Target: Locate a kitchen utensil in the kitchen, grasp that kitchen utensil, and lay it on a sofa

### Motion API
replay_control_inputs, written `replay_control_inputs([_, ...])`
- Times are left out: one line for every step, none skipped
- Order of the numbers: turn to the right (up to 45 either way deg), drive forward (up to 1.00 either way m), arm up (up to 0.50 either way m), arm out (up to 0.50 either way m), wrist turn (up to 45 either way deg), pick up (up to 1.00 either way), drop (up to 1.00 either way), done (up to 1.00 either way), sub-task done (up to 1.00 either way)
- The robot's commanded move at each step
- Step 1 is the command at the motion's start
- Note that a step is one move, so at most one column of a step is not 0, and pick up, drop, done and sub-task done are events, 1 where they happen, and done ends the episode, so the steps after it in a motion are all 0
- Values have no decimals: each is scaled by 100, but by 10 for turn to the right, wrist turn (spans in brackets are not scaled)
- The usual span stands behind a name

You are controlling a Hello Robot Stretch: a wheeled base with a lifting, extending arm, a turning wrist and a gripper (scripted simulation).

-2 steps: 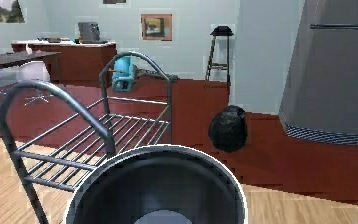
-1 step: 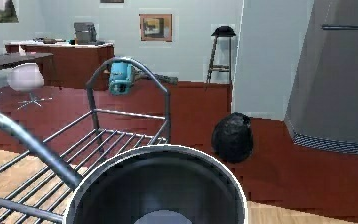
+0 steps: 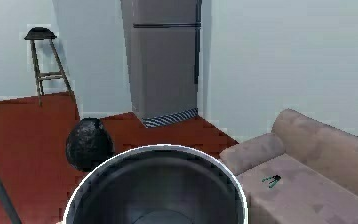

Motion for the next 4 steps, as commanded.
replay_control_inputs([450,0,0,0,0,0,0,0,0])
replay_control_inputs([450,0,0,0,0,0,0,0,0])
replay_control_inputs([150,0,0,0,0,0,0,0,0])
replay_control_inputs([0,15,0,0,0,0,0,0,0])
